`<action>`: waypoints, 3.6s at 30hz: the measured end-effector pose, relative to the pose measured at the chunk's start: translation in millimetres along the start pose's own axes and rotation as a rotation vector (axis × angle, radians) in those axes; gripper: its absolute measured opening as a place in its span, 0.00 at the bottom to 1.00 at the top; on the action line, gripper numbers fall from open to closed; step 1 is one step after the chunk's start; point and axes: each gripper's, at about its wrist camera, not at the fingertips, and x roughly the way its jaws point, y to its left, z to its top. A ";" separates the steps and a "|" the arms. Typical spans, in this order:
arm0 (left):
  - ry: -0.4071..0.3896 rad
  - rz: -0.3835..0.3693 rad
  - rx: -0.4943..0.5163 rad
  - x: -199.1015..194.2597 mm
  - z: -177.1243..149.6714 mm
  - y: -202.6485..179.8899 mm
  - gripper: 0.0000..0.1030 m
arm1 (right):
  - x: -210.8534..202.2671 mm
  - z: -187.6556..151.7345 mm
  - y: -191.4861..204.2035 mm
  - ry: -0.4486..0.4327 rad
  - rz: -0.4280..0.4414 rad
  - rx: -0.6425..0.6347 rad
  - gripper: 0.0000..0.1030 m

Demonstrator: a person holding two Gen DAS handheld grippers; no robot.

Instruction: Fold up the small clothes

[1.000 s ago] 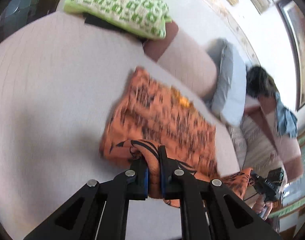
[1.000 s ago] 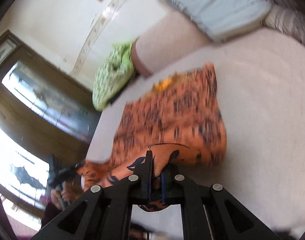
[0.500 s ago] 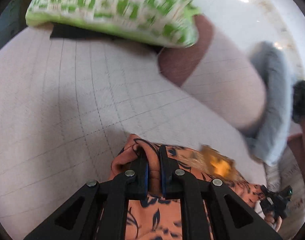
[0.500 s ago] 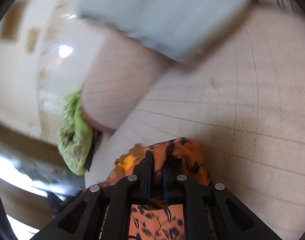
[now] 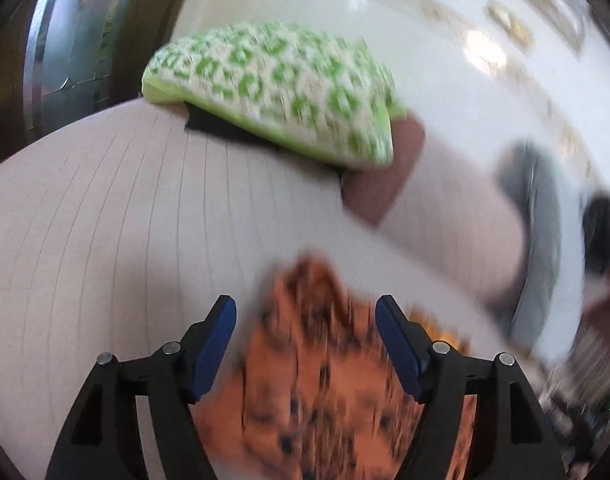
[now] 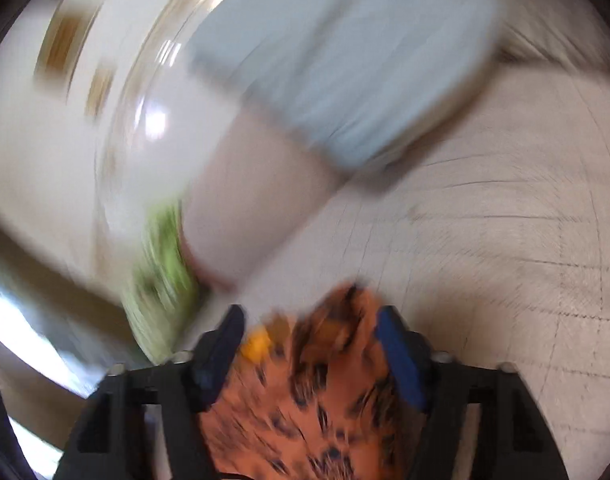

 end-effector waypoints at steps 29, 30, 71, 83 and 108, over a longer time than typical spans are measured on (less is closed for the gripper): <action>0.262 0.116 0.022 49.7 -11.9 59.0 0.71 | 303.5 -153.0 236.2 0.430 -0.124 -0.565 0.37; 0.267 0.124 0.021 50.4 -12.3 62.5 0.71 | 308.1 -148.5 239.1 0.375 -0.127 -0.574 0.36; 0.239 0.208 0.460 23.9 -98.9 -66.8 0.83 | -48.9 -100.1 51.7 0.207 -0.212 -0.311 0.36; 0.011 -0.183 0.729 -163.0 -158.9 -272.4 0.84 | -285.9 -127.8 40.5 0.036 -0.187 -0.397 0.36; 0.053 -0.334 0.708 -239.1 -184.3 -301.4 0.84 | -391.8 -163.5 83.1 -0.099 -0.217 -0.463 0.36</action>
